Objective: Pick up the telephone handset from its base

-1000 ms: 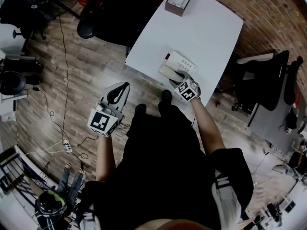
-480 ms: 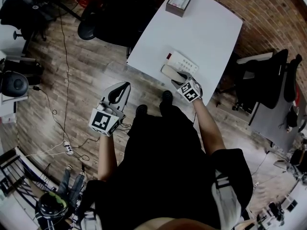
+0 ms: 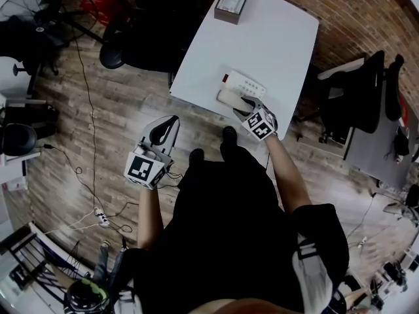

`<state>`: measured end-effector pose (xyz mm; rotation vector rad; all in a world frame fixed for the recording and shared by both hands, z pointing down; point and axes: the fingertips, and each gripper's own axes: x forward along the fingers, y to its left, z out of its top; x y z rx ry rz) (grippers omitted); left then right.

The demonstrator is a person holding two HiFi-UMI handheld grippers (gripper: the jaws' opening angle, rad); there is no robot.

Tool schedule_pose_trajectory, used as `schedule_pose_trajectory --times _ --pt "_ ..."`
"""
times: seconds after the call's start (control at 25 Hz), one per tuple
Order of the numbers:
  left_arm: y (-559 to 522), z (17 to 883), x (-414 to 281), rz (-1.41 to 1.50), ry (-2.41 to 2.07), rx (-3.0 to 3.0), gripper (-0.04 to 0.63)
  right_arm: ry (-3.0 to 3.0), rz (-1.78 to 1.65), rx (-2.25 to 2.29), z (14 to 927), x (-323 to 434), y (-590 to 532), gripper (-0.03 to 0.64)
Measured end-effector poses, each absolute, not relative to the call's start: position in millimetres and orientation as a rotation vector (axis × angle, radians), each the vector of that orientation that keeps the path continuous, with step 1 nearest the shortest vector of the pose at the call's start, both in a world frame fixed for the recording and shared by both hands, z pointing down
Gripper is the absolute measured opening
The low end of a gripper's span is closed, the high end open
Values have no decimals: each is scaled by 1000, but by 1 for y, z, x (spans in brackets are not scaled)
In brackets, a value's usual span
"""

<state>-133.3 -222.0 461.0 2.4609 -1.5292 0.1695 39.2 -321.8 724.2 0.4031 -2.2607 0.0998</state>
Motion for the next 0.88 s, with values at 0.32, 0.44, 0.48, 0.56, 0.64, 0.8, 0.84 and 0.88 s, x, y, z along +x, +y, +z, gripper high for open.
schedule_pose_trajectory --times 0.32,0.44,0.48,0.56,0.64,0.8,0.84,0.88 --pt "-224 461 -125 186 -1430 2526 20 -2266 111 501 706 52 -314 212" --pt "-223 460 -123 172 -1397 2547 20 -2262 123 552 702 58 -308 212" --pt "-222 460 -122 169 -1384 2555 20 -2261 129 571 701 60 -305 212" --pt "-220 461 -121 167 -1358 2564 20 -2262 140 607 695 62 -301 212" --pt "-217 463 -121 172 -1330 2573 20 -2265 139 633 691 62 -299 212" --pt "-205 477 -120 226 -1250 2609 20 -2274 135 676 683 60 -285 212" --pt "-202 478 -119 231 -1232 2618 20 -2278 132 690 680 59 -282 212" --pt "-201 478 -118 231 -1217 2624 20 -2282 127 702 677 58 -278 212"
